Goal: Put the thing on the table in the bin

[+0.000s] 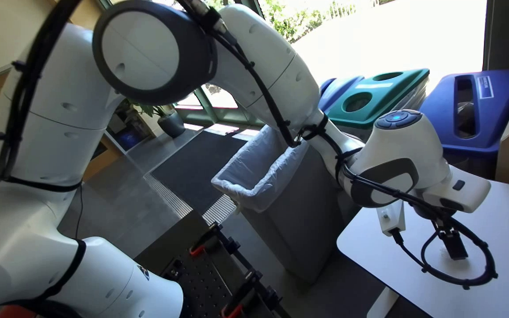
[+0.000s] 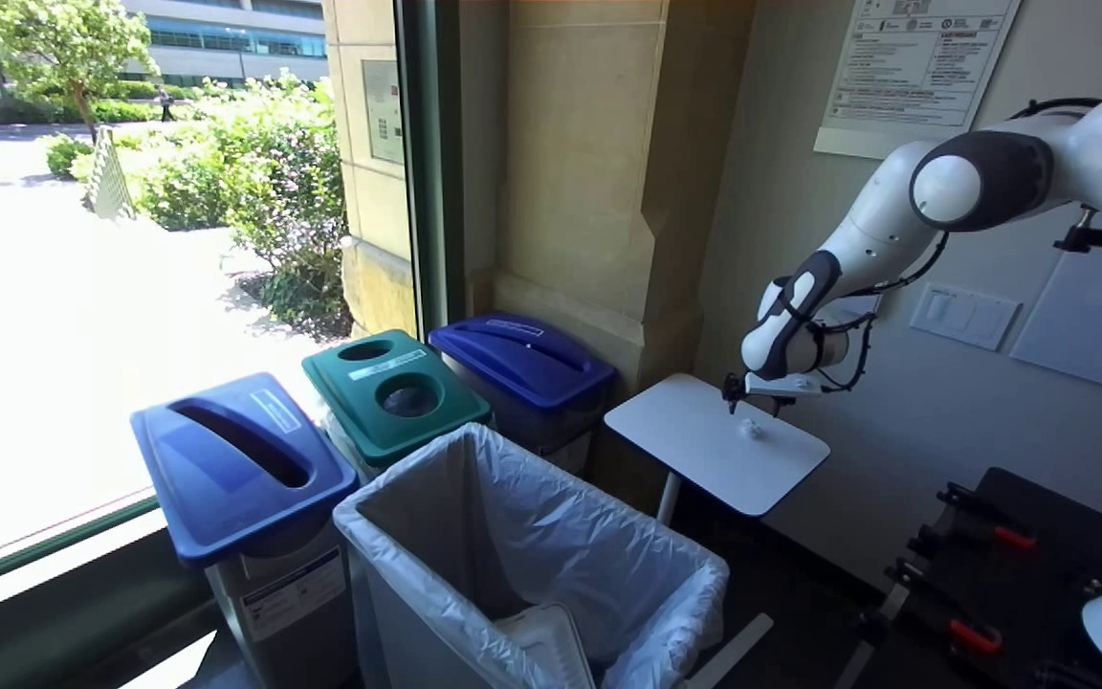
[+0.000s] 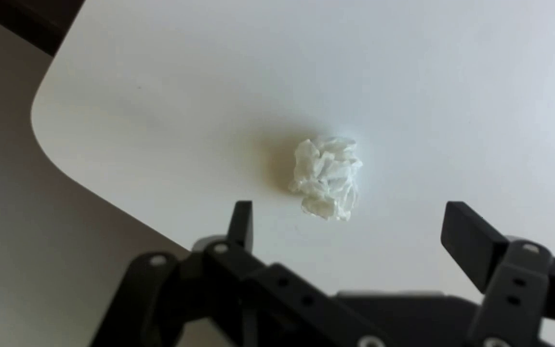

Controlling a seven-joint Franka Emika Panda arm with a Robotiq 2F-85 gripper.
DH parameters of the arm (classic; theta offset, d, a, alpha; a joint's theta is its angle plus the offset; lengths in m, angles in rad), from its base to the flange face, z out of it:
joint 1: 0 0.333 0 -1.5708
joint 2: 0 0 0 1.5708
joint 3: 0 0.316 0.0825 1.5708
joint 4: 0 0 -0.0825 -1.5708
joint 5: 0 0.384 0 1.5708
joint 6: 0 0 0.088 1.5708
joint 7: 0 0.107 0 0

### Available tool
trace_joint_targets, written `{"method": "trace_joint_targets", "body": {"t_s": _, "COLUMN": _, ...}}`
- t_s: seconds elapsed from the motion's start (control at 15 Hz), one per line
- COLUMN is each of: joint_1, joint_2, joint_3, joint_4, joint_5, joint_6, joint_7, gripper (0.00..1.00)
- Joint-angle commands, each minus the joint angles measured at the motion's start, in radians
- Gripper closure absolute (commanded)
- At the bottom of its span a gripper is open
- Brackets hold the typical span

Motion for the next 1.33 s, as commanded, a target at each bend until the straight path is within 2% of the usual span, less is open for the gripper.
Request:
{"method": "trace_joint_targets", "body": {"t_s": 0.0, "joint_1": -0.024, "joint_2": 0.046, "joint_3": 0.022, "joint_4": 0.092, "joint_5": 0.033, "joint_6": -0.062, "joint_7": -0.039, "gripper": 0.00}}
{"method": "trace_joint_targets", "body": {"t_s": 0.47, "joint_1": -0.027, "joint_2": 0.112, "joint_3": 0.018, "joint_4": 0.193, "joint_5": 0.036, "joint_6": -0.138, "joint_7": -0.025, "gripper": 0.00}}
{"method": "trace_joint_targets", "body": {"t_s": 0.53, "joint_1": -0.029, "joint_2": 0.119, "joint_3": 0.020, "joint_4": 0.204, "joint_5": 0.038, "joint_6": -0.149, "joint_7": -0.025, "gripper": 0.05}}
{"method": "trace_joint_targets", "body": {"t_s": 0.6, "joint_1": -0.031, "joint_2": 0.126, "joint_3": 0.021, "joint_4": 0.215, "joint_5": 0.039, "joint_6": -0.158, "joint_7": -0.025, "gripper": 0.28}}
{"method": "trace_joint_targets", "body": {"t_s": 0.73, "joint_1": -0.032, "joint_2": 0.138, "joint_3": 0.018, "joint_4": 0.233, "joint_5": 0.042, "joint_6": -0.171, "joint_7": -0.020, "gripper": 0.32}}
{"method": "trace_joint_targets", "body": {"t_s": 0.8, "joint_1": -0.033, "joint_2": 0.142, "joint_3": 0.018, "joint_4": 0.241, "joint_5": 0.044, "joint_6": -0.177, "joint_7": -0.020, "gripper": 0.39}}
{"method": "trace_joint_targets", "body": {"t_s": 1.27, "joint_1": -0.022, "joint_2": 0.154, "joint_3": 0.008, "joint_4": 0.263, "joint_5": 0.050, "joint_6": -0.184, "joint_7": -0.010, "gripper": 0.95}}
